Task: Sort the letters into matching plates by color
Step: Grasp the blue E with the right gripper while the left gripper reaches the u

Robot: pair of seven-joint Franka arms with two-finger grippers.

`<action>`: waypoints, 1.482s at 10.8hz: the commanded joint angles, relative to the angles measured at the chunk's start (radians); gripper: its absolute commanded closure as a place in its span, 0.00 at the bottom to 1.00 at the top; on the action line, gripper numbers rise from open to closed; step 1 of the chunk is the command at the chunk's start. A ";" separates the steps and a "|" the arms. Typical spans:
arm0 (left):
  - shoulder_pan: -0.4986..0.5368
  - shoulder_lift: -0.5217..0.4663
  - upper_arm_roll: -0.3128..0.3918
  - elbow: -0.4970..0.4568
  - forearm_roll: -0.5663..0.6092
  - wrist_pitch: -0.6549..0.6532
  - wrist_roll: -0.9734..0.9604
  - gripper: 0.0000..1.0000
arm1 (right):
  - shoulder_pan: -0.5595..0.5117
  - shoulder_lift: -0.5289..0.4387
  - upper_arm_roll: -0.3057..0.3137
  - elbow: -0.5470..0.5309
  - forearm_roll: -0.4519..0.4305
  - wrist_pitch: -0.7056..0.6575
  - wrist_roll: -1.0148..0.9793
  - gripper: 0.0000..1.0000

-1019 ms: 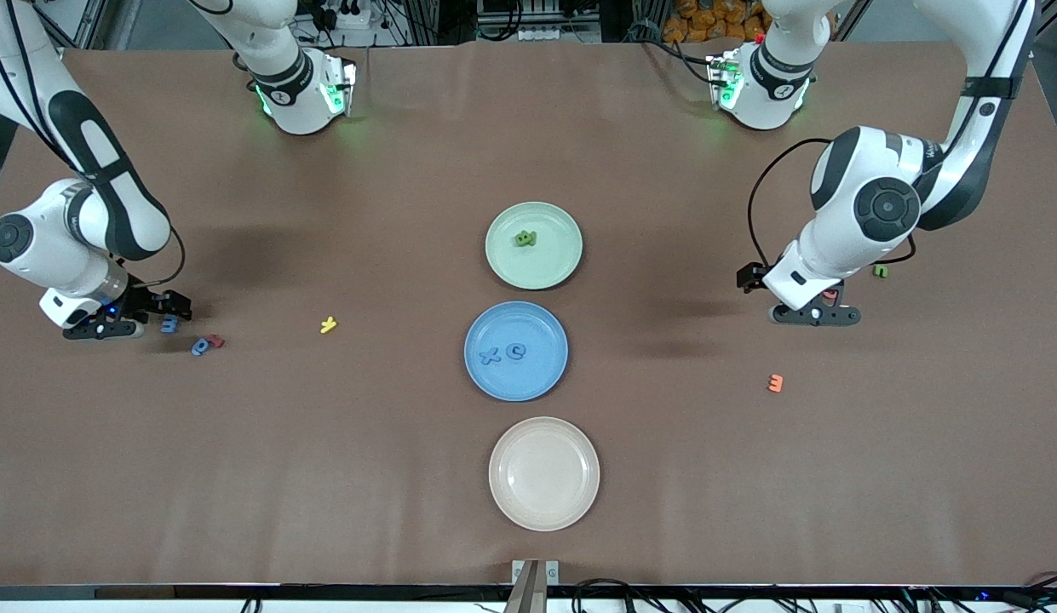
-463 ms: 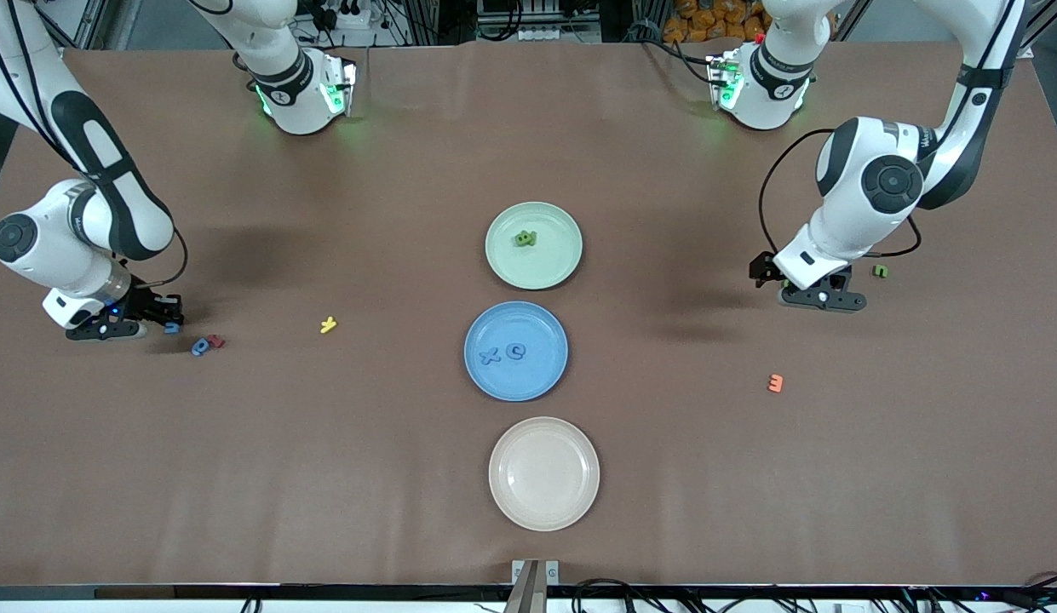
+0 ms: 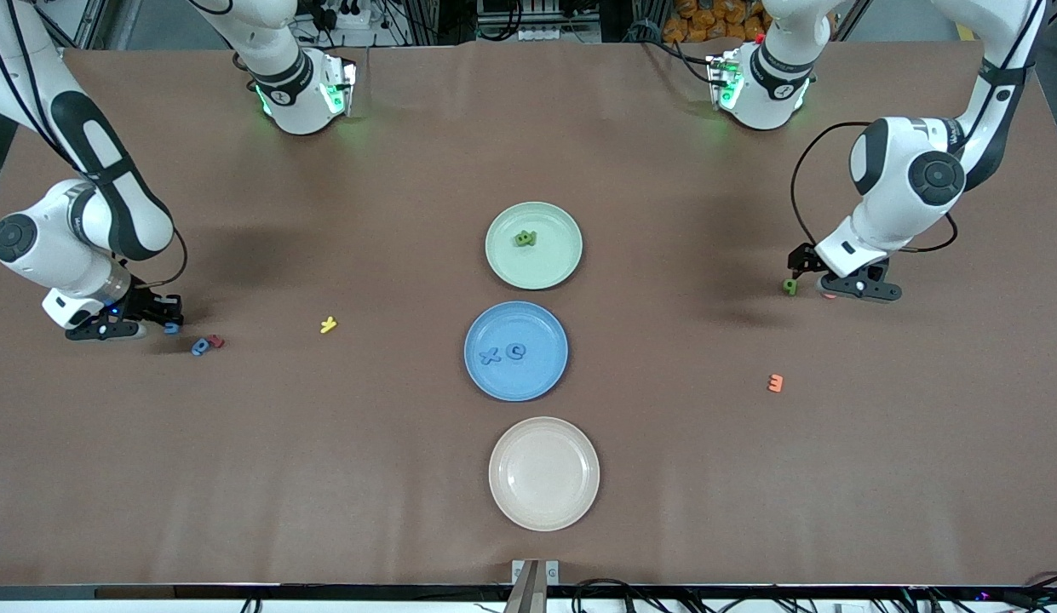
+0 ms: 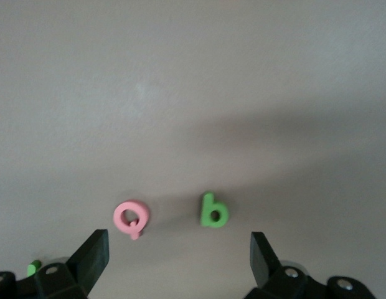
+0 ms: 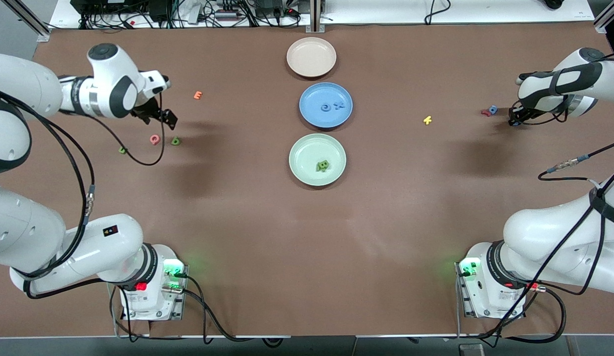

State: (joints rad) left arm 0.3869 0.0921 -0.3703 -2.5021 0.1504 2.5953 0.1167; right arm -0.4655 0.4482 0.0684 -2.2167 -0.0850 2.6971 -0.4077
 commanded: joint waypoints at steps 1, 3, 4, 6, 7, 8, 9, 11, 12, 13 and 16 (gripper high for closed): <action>-0.002 -0.031 0.080 -0.078 -0.022 0.071 0.198 0.00 | 0.005 -0.054 0.016 0.037 -0.004 -0.102 0.065 0.88; -0.002 -0.031 0.146 -0.105 -0.022 0.074 0.320 0.00 | 0.025 -0.080 0.034 0.084 0.001 -0.222 0.124 0.88; -0.002 -0.029 0.175 -0.130 -0.022 0.098 0.352 0.00 | 0.057 -0.085 0.040 0.092 0.016 -0.229 0.185 0.88; -0.002 -0.006 0.255 -0.146 -0.022 0.135 0.455 0.00 | 0.125 -0.085 0.069 0.120 0.085 -0.229 0.332 0.88; -0.002 0.004 0.295 -0.147 -0.022 0.143 0.481 0.00 | 0.172 -0.086 0.074 0.136 0.147 -0.230 0.393 0.87; 0.000 0.009 0.324 -0.147 -0.022 0.143 0.501 0.00 | 0.224 -0.085 0.074 0.150 0.203 -0.230 0.465 0.87; 0.000 0.012 0.344 -0.146 -0.026 0.143 0.503 0.00 | 0.281 -0.085 0.076 0.167 0.238 -0.229 0.556 0.87; 0.006 0.020 0.364 -0.142 -0.084 0.143 0.520 0.00 | 0.397 -0.074 0.077 0.205 0.263 -0.229 0.734 0.87; 0.004 0.029 0.364 -0.138 -0.110 0.143 0.526 0.00 | 0.457 -0.063 0.077 0.225 0.263 -0.226 0.823 0.87; 0.004 0.043 0.367 -0.124 -0.126 0.144 0.526 0.00 | 0.508 -0.056 0.077 0.242 0.263 -0.226 0.896 0.87; 0.003 0.102 0.384 -0.064 -0.161 0.144 0.526 0.19 | 0.655 0.003 0.076 0.333 0.263 -0.217 1.074 0.86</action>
State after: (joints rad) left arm 0.3931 0.1336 -0.0050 -2.6208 0.0322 2.7274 0.6118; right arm 0.1062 0.3882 0.1525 -1.9769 0.1572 2.4839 0.5626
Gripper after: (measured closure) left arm 0.022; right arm 0.731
